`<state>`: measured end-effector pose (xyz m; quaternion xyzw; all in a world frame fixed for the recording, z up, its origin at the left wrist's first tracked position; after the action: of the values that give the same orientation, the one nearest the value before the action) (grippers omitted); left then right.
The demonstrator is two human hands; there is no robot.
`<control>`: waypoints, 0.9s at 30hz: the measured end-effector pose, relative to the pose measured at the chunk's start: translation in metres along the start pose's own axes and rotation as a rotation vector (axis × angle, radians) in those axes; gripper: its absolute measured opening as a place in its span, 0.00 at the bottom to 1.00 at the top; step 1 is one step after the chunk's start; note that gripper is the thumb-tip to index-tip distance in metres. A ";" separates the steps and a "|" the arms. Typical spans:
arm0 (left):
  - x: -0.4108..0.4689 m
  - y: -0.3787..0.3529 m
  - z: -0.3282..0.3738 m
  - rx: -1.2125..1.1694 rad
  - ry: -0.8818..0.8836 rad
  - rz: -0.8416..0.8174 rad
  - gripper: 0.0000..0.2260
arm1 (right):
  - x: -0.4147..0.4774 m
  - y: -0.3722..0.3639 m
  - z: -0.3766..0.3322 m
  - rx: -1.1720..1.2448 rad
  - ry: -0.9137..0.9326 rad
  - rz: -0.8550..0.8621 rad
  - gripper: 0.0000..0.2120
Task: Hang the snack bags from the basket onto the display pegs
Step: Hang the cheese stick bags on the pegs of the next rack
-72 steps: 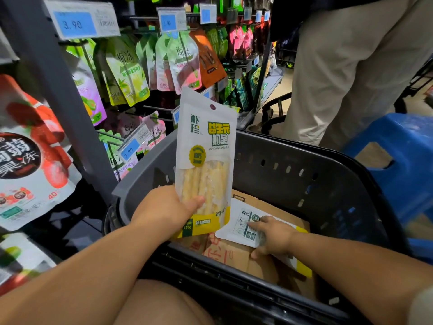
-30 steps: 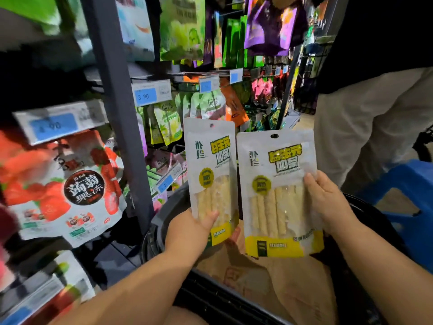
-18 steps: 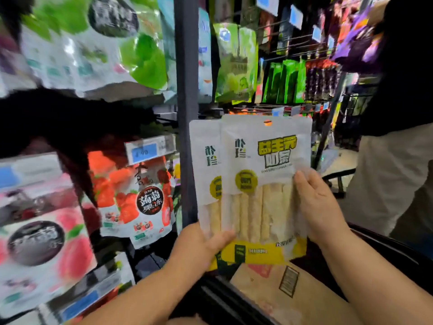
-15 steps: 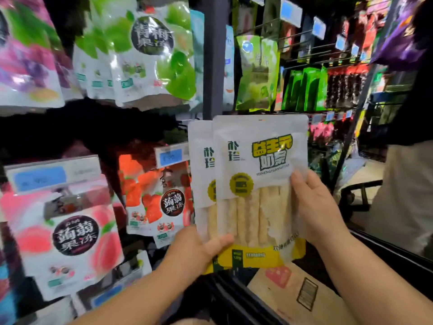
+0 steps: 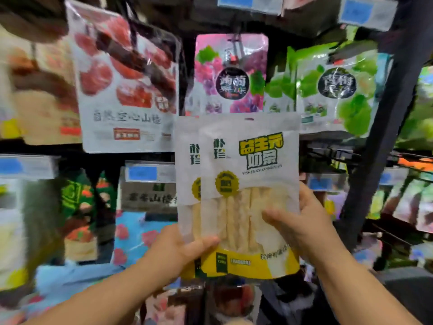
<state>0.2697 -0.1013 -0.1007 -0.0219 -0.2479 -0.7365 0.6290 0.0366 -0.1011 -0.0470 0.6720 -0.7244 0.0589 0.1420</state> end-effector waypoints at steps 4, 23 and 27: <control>-0.024 0.071 -0.008 0.063 0.025 0.101 0.11 | 0.007 -0.081 0.008 0.095 -0.087 -0.135 0.23; -0.147 0.291 -0.075 0.094 0.292 0.408 0.16 | -0.015 -0.352 -0.005 0.052 -0.079 -0.541 0.23; -0.176 0.318 -0.085 0.064 0.343 0.430 0.21 | -0.023 -0.391 -0.004 0.058 -0.101 -0.595 0.23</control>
<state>0.6285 -0.0006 -0.1285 0.0708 -0.1504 -0.5708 0.8041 0.4255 -0.1135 -0.0909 0.8606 -0.4998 0.0020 0.0975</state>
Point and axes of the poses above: each hand's wrist, its own x-axis towards the middle knuckle, its own y-axis out of the back of the hand, z = x × y, the point moved 8 cm from there along x, towards the middle knuckle, and after that the axes turned 8 degrees about -y, right-handed, at the moved point
